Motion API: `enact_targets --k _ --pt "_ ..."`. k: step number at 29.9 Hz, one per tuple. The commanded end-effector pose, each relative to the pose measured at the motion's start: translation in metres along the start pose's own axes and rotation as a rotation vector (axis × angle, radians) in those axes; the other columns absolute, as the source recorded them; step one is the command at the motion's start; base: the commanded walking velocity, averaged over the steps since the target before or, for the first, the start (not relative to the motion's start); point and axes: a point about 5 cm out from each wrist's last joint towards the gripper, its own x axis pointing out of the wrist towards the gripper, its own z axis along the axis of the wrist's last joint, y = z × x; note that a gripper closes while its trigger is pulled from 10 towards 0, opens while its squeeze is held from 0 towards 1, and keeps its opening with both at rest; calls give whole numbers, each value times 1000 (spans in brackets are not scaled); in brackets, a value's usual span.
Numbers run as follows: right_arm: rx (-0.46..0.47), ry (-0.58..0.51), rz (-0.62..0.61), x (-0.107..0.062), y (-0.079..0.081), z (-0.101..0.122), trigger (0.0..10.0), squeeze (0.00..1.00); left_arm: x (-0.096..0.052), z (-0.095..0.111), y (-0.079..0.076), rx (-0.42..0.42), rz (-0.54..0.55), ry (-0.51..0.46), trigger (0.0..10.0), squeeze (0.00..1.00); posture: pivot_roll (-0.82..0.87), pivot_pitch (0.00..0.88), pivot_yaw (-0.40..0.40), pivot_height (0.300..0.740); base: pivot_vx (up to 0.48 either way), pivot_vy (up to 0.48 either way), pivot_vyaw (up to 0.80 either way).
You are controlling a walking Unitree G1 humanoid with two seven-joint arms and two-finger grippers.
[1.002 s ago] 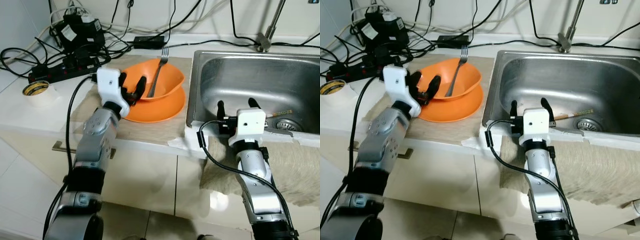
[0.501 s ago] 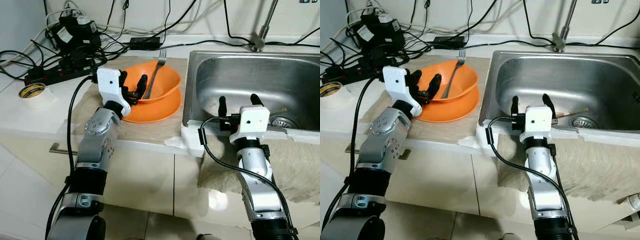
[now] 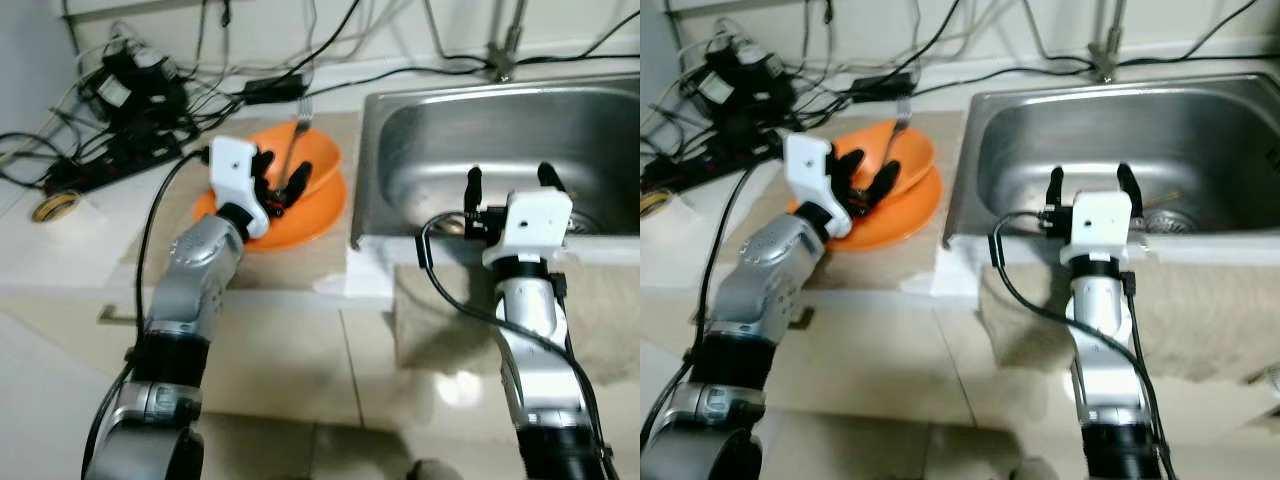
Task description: Kitchen organization
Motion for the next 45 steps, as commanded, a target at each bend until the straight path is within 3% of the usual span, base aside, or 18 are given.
enact_targets --k 1,7,12,17,27,29,34,45 --pt "26 34 53 -4 10 -3 10000 0 -17 -6 9 -39 88 30 10000 0 -141 165 114 736 0 0 0" --pt "40 41 66 -7 16 -7 10000 0 -28 -9 7 -19 105 46 10000 0 -94 109 128 736 0 0 0" --pt "39 56 42 -10 16 -14 10000 0 -17 -6 5 18 73 49 10000 0 -81 67 135 736 0 0 0" --pt "84 30 70 -5 31 -5 10000 0 -14 10 18 59 126 12 10000 0 -67 0 116 736 0 0 0" --pt "69 16 106 -2 29 -12 10000 0 -7 22 13 73 187 -62 10000 0 -47 0 77 736 0 0 0" --pt "71 11 97 2 27 -10 10000 0 -5 22 13 41 205 -61 10000 0 -48 0 74 736 0 0 0" --pt "71 -1 97 5 25 -9 10000 0 1 25 8 38 180 -67 10000 0 -51 0 79 736 0 0 0" --pt "91 -3 95 5 32 -10 10000 0 8 34 13 64 168 -77 10000 0 -50 0 88 736 0 0 0"
